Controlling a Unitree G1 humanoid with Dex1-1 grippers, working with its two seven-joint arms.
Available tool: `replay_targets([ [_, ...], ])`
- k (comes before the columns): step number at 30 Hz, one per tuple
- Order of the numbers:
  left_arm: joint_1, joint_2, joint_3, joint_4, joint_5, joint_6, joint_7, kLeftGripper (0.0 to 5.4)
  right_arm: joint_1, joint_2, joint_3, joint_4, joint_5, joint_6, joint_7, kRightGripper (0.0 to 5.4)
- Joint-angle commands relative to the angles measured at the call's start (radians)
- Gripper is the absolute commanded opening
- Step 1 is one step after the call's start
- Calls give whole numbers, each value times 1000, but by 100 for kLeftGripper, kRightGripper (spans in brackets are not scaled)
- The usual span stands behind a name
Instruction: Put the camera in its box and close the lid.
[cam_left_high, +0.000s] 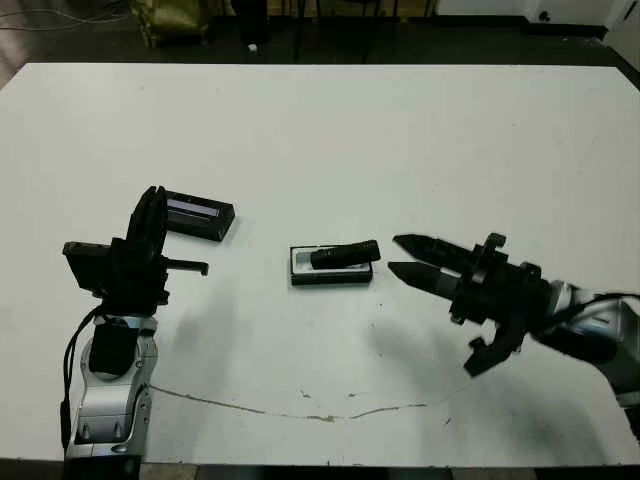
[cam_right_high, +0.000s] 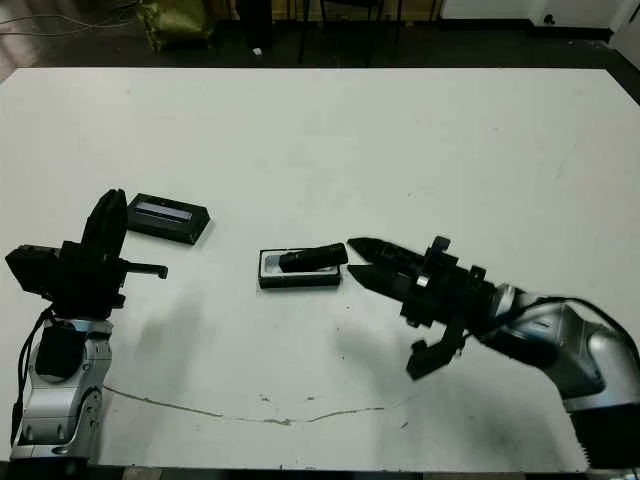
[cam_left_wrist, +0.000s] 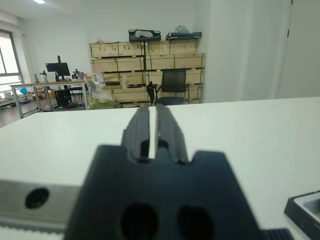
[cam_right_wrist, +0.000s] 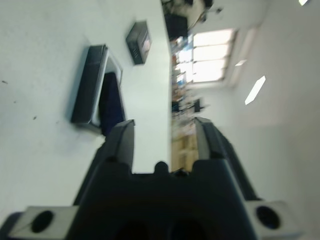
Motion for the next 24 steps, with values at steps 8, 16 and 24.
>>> replay_targets([
  [8, 9, 1, -2, 8, -6, 18, -3, 0, -85, -20, 48, -86, 307, 485, 341, 480],
  [16, 9, 4, 0, 9, -6, 17, -4, 0, -136, -6, 71, -56, 327, 583, 383, 539],
  [24, 10, 2, -1, 9, -3, 15, -1, 0, -135, -2, 112, -39, 198, 468, 311, 539],
])
